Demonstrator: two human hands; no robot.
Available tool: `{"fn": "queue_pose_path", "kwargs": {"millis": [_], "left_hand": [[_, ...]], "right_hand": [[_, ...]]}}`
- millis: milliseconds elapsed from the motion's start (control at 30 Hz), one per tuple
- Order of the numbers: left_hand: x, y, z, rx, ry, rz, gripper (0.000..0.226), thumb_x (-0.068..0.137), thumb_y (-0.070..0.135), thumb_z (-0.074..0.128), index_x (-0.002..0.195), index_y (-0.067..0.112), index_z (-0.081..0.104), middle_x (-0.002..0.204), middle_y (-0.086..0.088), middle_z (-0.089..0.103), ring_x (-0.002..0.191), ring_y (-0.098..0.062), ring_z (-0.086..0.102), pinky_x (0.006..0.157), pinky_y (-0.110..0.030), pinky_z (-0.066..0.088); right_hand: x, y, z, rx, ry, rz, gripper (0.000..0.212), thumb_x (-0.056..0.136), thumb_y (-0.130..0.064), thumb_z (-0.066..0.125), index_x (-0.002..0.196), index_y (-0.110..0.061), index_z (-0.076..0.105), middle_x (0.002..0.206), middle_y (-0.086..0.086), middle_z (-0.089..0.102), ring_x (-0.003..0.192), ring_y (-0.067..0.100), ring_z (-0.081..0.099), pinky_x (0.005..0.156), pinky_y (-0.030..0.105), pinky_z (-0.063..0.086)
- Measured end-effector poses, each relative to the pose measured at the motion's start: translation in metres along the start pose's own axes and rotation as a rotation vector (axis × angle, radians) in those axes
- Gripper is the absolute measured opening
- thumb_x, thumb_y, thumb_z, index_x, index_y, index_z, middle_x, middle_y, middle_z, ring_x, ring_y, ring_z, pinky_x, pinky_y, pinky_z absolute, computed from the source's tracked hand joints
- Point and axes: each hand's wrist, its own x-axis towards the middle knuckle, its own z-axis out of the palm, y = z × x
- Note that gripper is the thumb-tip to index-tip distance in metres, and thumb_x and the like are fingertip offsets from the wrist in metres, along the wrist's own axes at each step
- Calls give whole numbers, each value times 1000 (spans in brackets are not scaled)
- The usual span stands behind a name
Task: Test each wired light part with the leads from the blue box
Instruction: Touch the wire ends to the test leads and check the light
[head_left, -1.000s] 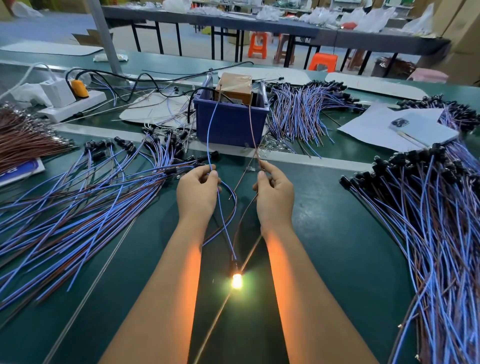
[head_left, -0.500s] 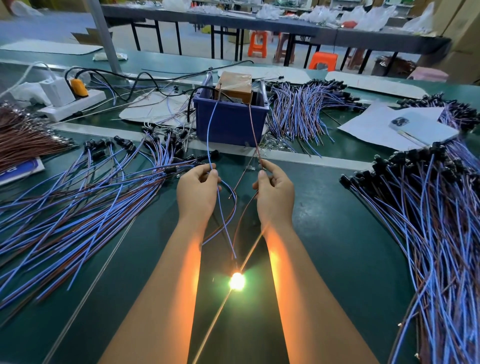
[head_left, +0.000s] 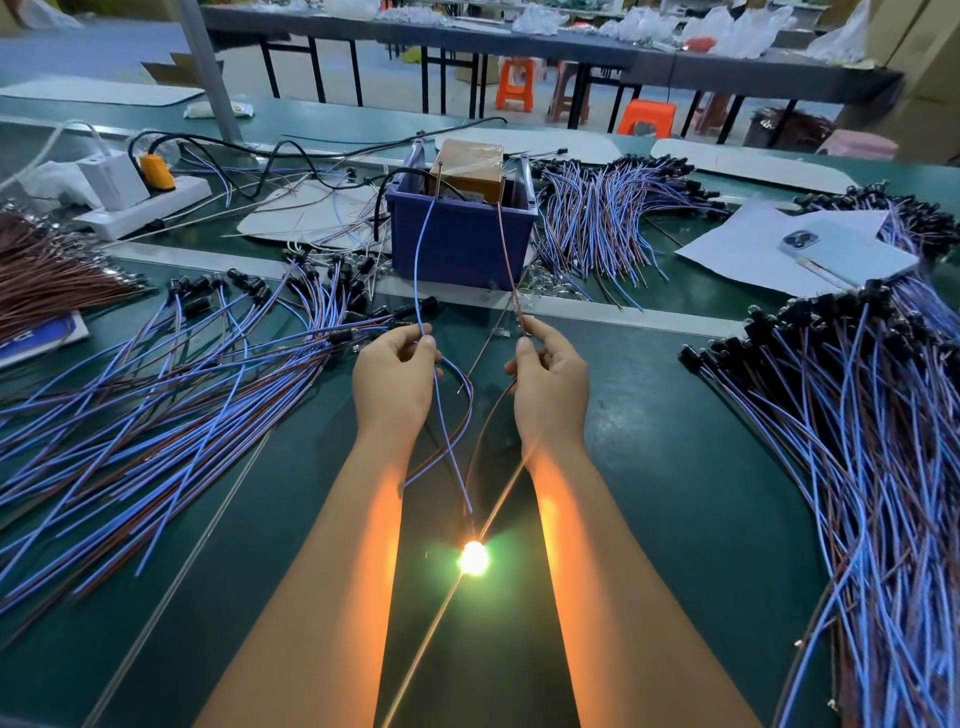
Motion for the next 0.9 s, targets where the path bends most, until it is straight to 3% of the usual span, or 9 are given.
{"fn": "queue_pose_path", "kwargs": {"millis": [233,400,533,600,733,833,900], "left_hand": [[-3,3,-1,-9,-25,3,15,93,15,57,98,23,68,74,8,67,54,3,58,68,-24,51],[-9,12,-1,-81,-179,78,19,95,15,57,88,26,72,65,13,68,58,5,57,58,-8,43],[-15,17,-1,-132,-247,117,29,97,16,55,72,18,69,51,16,57,48,4,47,50,-7,37],[-15,16,-3,-155,-260,122,27,95,13,57,70,13,68,52,13,56,48,2,46,51,-9,38],[-10,17,-6,-317,-185,-18,21,95,14,59,76,14,70,56,7,55,48,-4,46,49,-14,42],[-8,23,-9,-604,-138,-148,15,95,10,57,82,12,65,56,9,61,46,0,53,47,-11,45],[-6,25,-11,-747,-93,-218,14,95,7,58,82,12,61,56,7,63,48,0,57,48,-11,48]], "right_hand": [[-2,-2,0,48,-42,-1,30,99,-10,47,118,-28,64,68,-5,54,55,1,44,55,17,41],[-14,-9,7,13,-181,-157,29,95,-3,52,110,-25,63,74,3,60,57,1,51,60,16,43],[-19,-6,12,-71,-263,-226,23,90,-4,62,88,-27,56,79,-1,66,74,18,64,73,41,54],[-19,-4,12,-107,-298,-248,20,89,-5,62,85,-25,60,78,-5,67,75,16,65,75,45,54],[-17,1,11,-110,-308,-233,26,90,-4,54,98,-26,66,81,-9,68,78,11,64,79,41,54],[-16,3,10,-247,-416,-266,57,83,-3,62,123,-43,56,81,-17,62,63,8,51,69,38,53],[-19,3,11,-217,-533,-304,72,78,-7,72,131,-50,50,90,-25,62,61,2,46,63,25,47]]}}
